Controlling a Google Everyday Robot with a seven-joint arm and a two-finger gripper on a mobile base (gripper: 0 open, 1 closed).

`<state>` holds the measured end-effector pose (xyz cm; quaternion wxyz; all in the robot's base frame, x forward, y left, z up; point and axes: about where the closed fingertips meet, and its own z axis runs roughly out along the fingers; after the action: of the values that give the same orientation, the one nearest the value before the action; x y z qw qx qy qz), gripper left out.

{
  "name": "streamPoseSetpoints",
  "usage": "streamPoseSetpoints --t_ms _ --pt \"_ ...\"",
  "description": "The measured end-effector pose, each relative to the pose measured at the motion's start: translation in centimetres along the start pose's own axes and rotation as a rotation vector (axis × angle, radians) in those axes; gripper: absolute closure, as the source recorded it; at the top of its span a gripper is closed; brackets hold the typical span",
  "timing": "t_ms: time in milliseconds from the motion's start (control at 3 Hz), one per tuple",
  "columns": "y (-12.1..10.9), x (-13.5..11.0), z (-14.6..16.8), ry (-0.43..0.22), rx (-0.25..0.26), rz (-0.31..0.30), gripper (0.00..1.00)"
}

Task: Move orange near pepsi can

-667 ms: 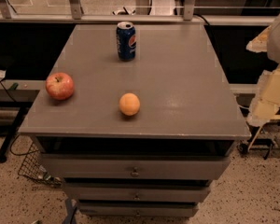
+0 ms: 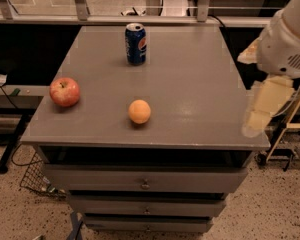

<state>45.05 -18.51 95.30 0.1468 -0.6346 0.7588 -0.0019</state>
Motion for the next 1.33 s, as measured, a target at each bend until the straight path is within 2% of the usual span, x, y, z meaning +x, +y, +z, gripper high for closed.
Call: streamPoseSetpoints --t_ms 333,667,1000,1333 --pt "0.8 -4.9 5.7 -0.015 -0.134 -0.129 0.0" --pt "1.8 -7.9 9.4 -0.019 -0.221 -0.202 0.0" --pt "2.1 -10.3 11.8 -0.035 -0.26 -0.236 0.0" --pt "1.4 -12.2 13.0 -0.056 -0.266 -0.253 0.0"
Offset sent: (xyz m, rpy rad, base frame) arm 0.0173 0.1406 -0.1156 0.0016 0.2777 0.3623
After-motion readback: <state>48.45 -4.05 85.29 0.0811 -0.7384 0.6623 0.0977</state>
